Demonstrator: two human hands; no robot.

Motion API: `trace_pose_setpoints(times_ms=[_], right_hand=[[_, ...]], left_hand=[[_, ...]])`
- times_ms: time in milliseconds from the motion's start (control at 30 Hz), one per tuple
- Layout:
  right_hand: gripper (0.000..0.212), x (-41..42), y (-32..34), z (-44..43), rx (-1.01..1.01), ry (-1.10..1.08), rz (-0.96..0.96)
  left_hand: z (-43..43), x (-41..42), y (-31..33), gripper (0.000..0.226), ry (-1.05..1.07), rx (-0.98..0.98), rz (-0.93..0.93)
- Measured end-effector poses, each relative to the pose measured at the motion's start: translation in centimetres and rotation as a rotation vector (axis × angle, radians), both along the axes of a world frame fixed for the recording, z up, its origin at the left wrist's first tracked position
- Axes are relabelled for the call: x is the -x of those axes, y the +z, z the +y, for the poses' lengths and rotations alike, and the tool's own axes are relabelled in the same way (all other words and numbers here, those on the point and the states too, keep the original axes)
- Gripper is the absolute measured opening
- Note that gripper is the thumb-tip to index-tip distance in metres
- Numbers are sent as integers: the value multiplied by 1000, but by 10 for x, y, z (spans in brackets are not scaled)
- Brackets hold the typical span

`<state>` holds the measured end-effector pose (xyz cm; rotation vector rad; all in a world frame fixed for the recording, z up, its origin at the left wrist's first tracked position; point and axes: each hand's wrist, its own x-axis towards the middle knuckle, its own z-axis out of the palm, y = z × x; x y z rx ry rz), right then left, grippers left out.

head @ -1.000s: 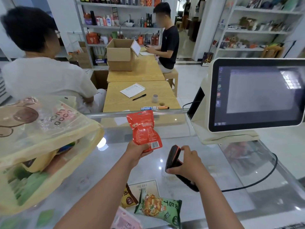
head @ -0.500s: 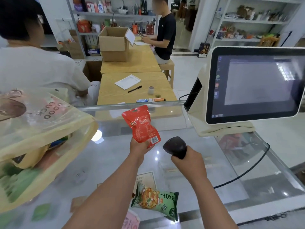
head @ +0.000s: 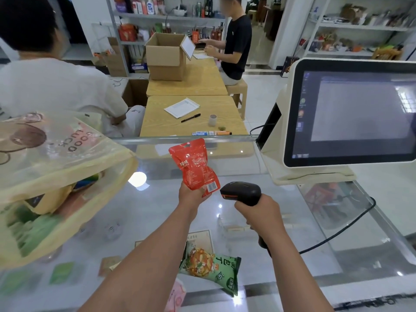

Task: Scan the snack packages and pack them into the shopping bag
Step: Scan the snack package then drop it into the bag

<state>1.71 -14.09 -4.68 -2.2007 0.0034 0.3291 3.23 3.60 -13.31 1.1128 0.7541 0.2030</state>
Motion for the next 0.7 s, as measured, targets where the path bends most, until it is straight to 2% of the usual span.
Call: trace_pose_setpoints(times_ms=[233, 467, 700], right_hand=[[8, -1, 2, -1, -38, -3, -1], [14, -4, -5, 1, 39, 14, -26], [40, -5, -31, 10, 167, 113, -30]], left_hand=[[-1, 1, 1, 51, 10, -6, 10], [-2, 1, 2, 51, 10, -14, 16], [0, 1, 0, 44, -5, -11, 0]])
